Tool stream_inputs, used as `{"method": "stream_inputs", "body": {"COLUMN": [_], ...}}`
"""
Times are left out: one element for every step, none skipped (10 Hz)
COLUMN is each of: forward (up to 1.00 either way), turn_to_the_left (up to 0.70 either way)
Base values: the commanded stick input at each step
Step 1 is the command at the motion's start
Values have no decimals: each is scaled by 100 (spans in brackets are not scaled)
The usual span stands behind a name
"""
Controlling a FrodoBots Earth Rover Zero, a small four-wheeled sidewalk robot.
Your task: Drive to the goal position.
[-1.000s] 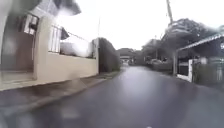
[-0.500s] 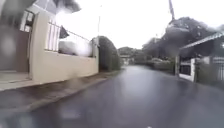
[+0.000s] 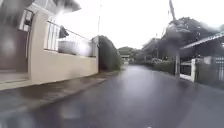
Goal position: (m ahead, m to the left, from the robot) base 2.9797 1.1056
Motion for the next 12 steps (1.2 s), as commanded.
{"method": "stream_inputs", "body": {"forward": [70,70,70,70,70,70,70,70,70,70,70,70], "turn_to_the_left": [0,0,0,0,0,0,0,0,0,0,0,0]}}
